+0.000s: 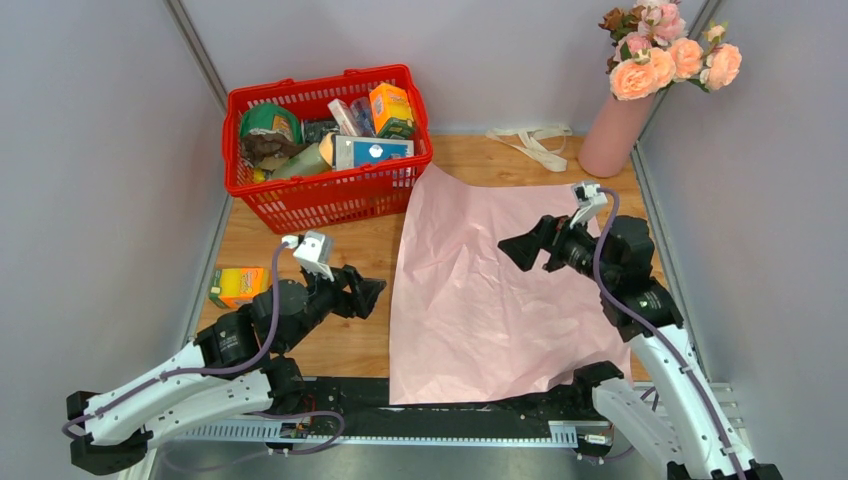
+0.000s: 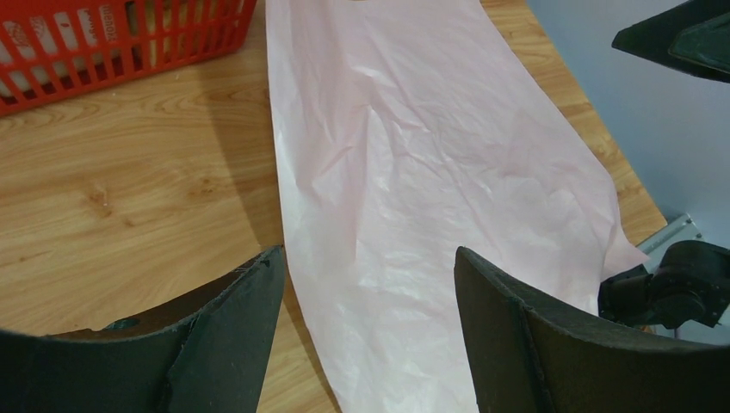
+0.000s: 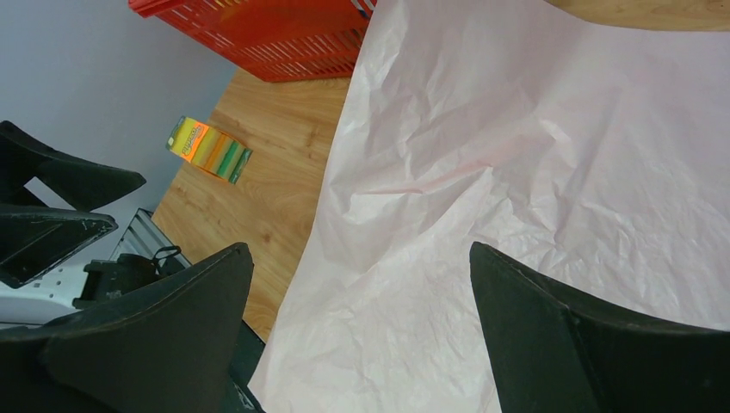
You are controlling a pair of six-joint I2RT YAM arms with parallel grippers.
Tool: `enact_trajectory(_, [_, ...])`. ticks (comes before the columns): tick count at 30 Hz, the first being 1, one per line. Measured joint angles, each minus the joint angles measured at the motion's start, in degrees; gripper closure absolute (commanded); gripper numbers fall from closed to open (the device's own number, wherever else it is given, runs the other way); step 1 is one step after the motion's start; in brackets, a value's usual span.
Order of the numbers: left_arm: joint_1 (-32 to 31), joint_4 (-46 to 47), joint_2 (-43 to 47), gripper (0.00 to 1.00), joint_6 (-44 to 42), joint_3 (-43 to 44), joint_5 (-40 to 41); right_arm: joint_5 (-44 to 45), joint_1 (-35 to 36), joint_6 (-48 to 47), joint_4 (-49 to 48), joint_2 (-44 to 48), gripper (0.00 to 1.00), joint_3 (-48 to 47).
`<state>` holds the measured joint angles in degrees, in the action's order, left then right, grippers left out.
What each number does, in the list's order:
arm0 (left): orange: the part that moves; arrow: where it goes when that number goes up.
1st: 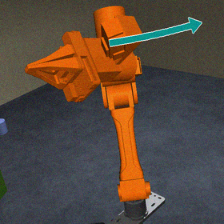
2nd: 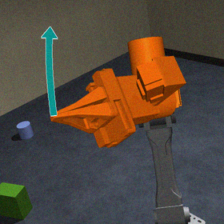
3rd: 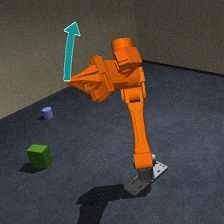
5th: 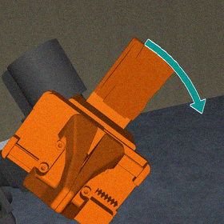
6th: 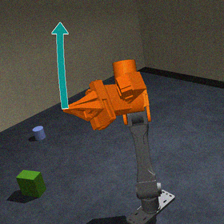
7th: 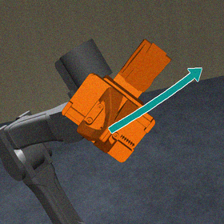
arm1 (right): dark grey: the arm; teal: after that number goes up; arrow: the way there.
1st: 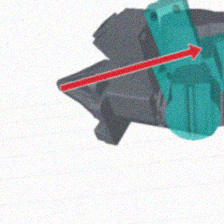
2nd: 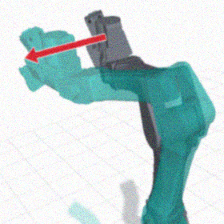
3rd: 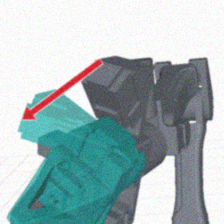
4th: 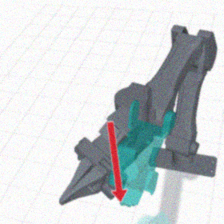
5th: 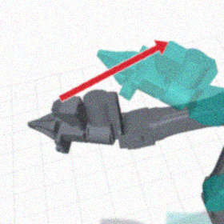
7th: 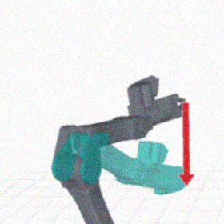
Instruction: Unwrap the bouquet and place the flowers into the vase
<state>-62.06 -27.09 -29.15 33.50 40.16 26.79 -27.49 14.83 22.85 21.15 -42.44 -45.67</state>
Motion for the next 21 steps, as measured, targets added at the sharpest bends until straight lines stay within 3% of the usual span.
enact_trajectory(21, [0.0, -0.8, 4.3, 0.20, 0.6, 0.0, 1.6, 0.5, 0.0, 0.0, 2.4, 6.9, 0.00, 2.7])
